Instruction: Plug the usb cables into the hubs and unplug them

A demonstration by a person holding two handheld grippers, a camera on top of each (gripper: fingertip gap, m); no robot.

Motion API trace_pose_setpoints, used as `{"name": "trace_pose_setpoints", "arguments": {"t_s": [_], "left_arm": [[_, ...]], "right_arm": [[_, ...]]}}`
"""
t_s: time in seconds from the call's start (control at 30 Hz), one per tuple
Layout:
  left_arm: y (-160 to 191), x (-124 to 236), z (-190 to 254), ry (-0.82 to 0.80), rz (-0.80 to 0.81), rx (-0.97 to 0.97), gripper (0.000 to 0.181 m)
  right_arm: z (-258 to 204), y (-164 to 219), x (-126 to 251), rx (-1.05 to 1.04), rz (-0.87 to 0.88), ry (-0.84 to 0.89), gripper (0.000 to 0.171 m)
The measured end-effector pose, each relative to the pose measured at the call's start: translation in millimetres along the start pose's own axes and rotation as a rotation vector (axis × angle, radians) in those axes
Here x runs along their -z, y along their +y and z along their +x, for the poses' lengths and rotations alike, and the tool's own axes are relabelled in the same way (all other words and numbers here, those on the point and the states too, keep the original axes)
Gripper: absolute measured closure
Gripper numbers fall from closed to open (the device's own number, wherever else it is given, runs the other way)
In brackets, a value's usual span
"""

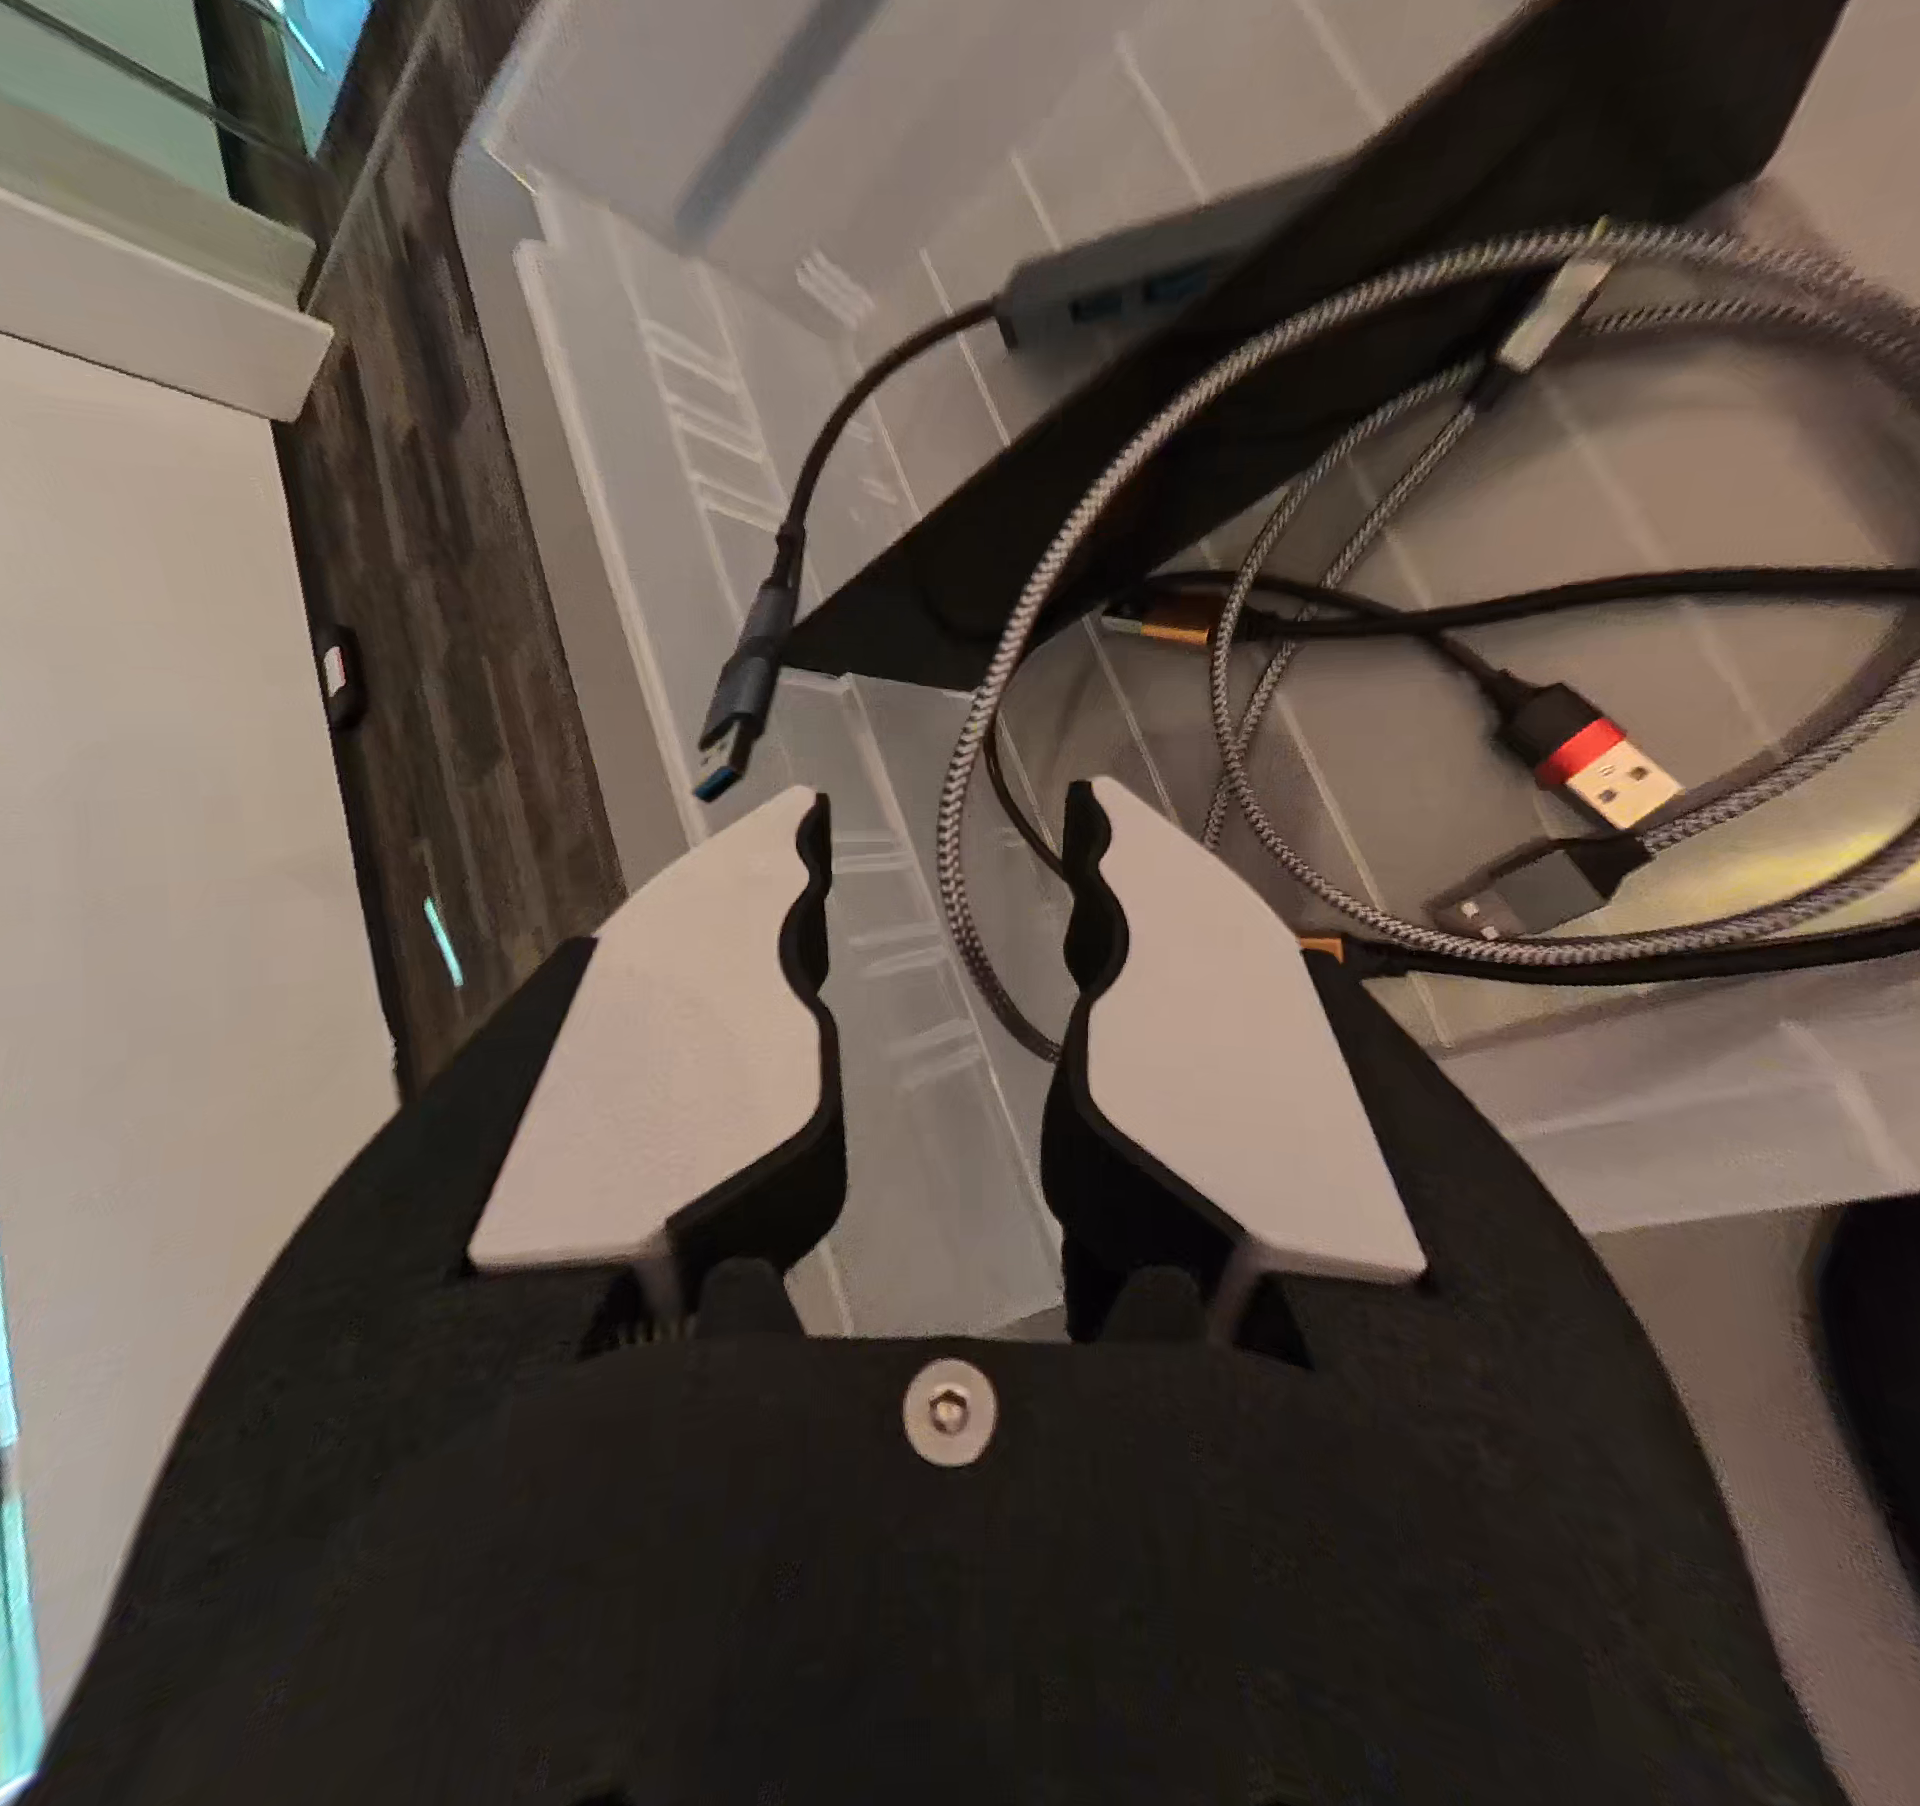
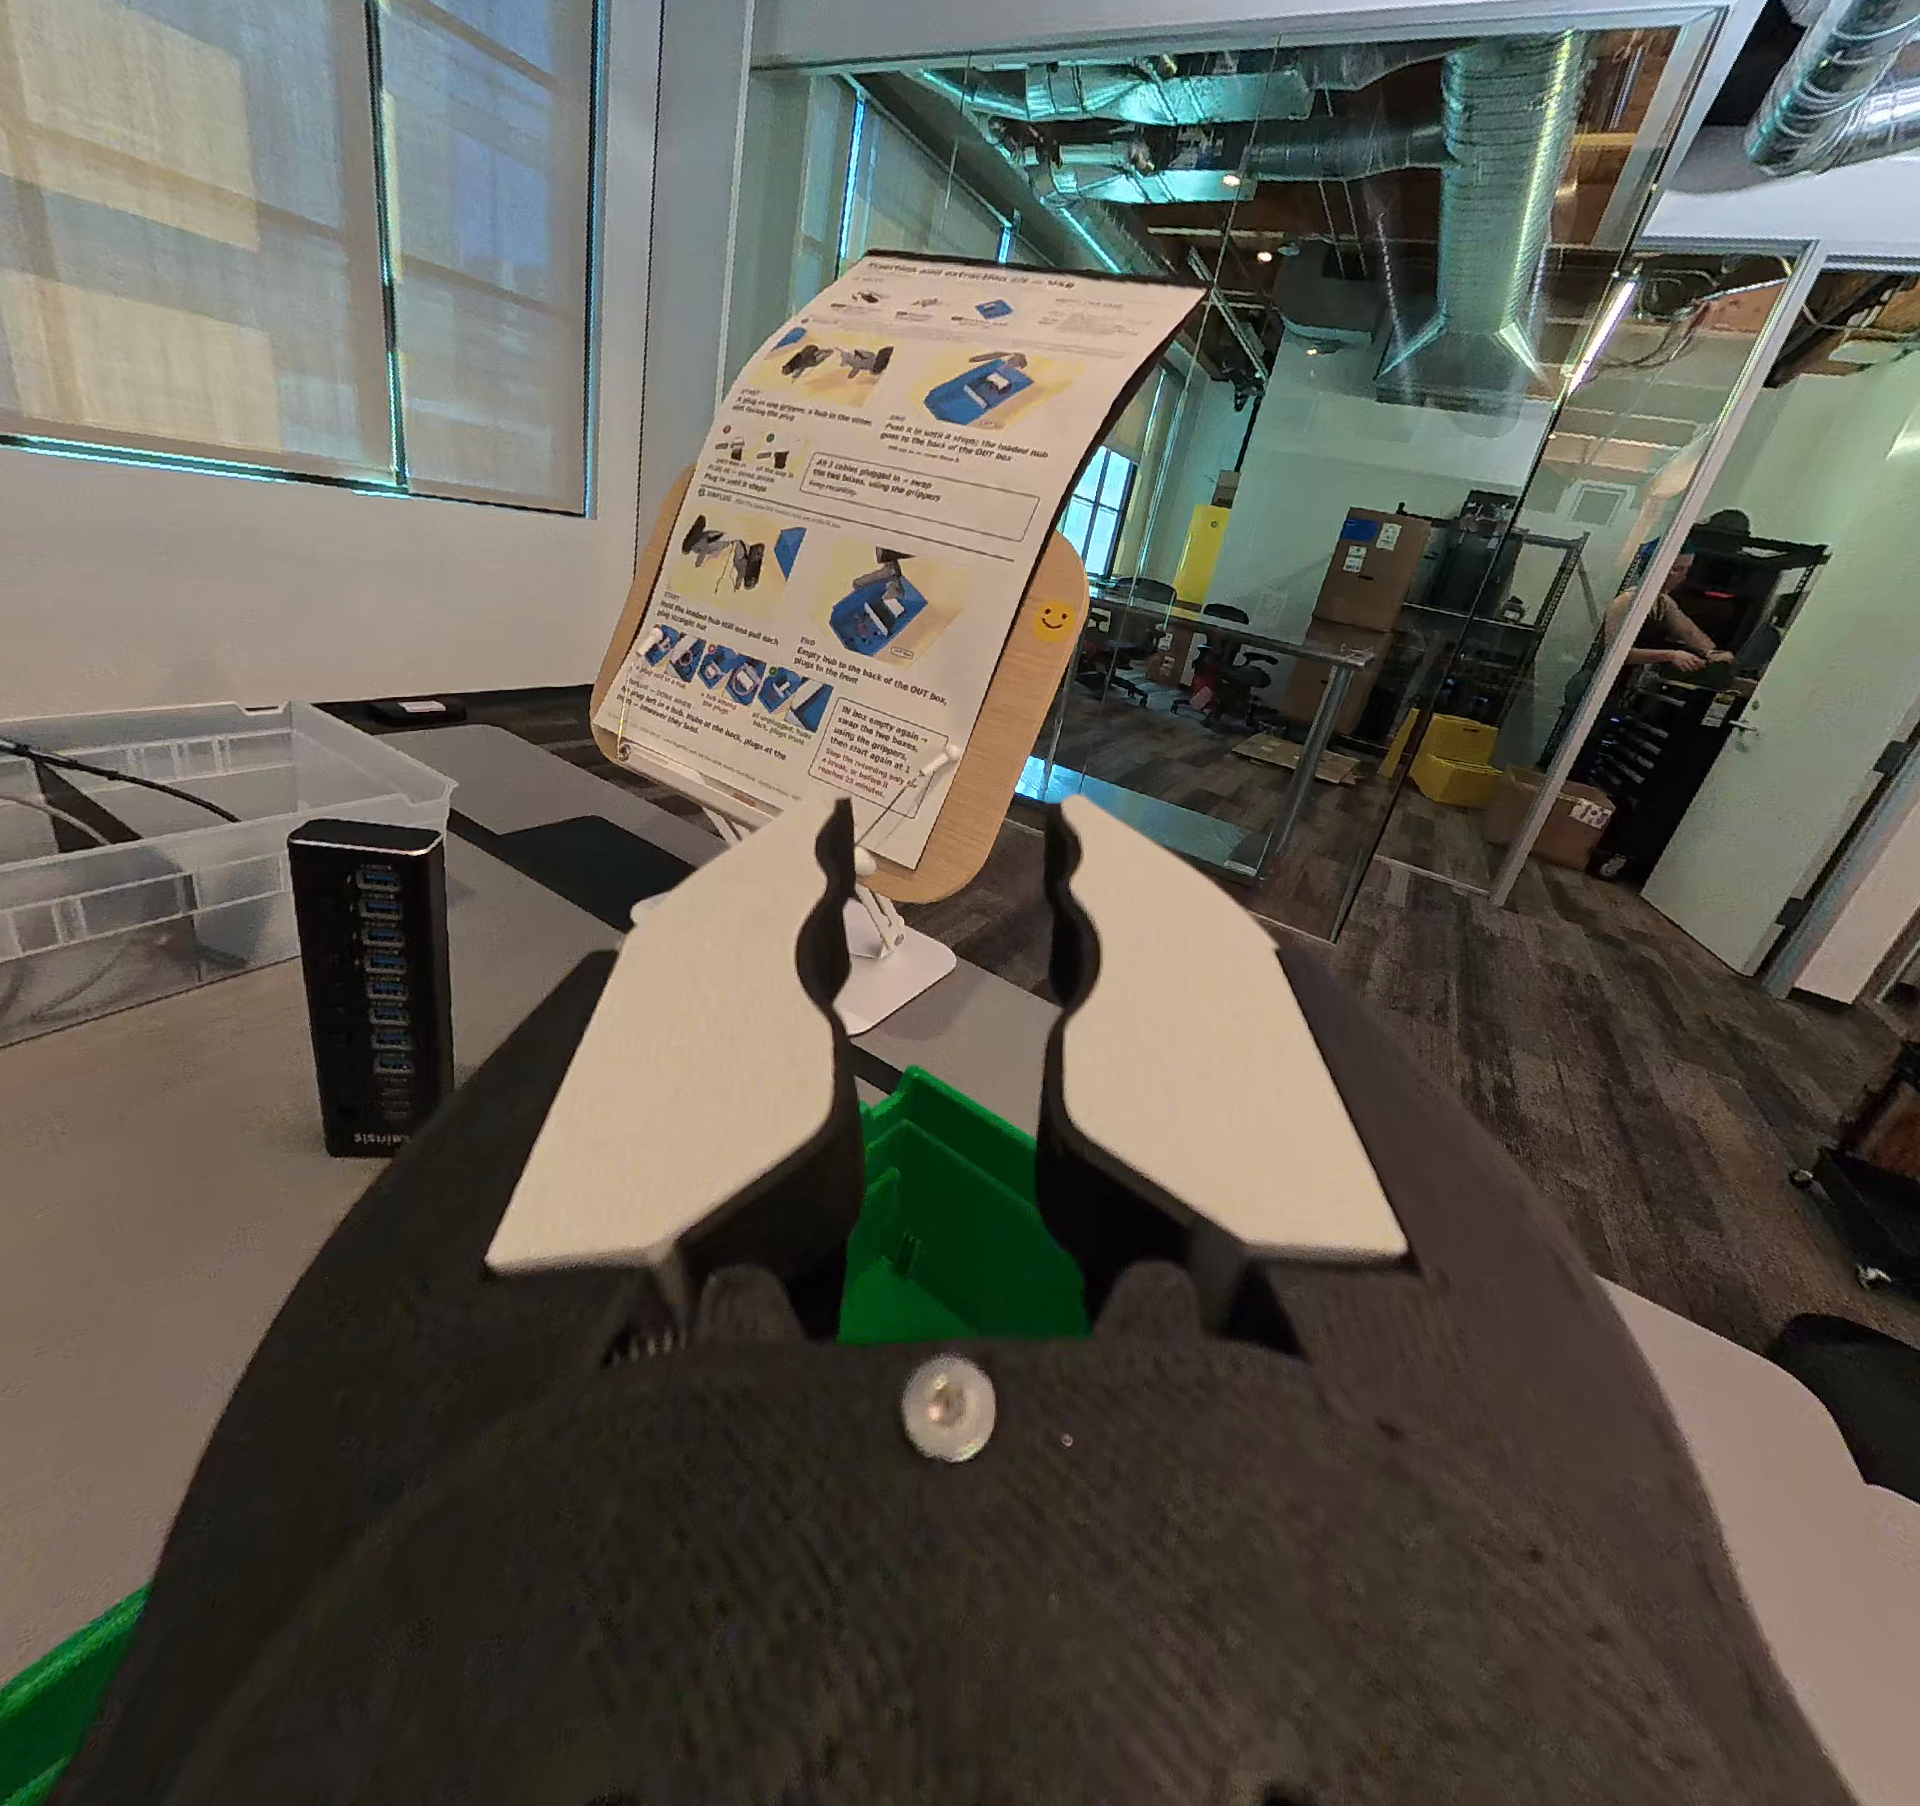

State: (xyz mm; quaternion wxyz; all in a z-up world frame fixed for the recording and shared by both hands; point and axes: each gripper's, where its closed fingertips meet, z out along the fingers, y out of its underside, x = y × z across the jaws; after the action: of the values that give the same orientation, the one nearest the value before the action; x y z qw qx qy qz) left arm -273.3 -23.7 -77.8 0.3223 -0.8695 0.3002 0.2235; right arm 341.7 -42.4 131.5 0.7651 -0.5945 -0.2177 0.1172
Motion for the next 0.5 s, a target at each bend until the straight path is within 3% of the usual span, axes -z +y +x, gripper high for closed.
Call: {"name": "trace_pose_setpoints", "arguments": {"t_s": [0.27,0.4,0.5], "left_arm": [[-22,0,28,0.071,-0.012,-0.005,0.128],[-33,0,58,0.128,-0.007,-0.161,0.155],[-27,-7,82,0.235,-0.05,-0.413,0.157]], "right_arm": [[1,11,-1,0.011,-0.054,0.006,0.136],[-1,13,-4,0.017,-0.062,-0.005,0.135],[-5,15,-7,0.02,-0.073,-0.02,0.135]]}}
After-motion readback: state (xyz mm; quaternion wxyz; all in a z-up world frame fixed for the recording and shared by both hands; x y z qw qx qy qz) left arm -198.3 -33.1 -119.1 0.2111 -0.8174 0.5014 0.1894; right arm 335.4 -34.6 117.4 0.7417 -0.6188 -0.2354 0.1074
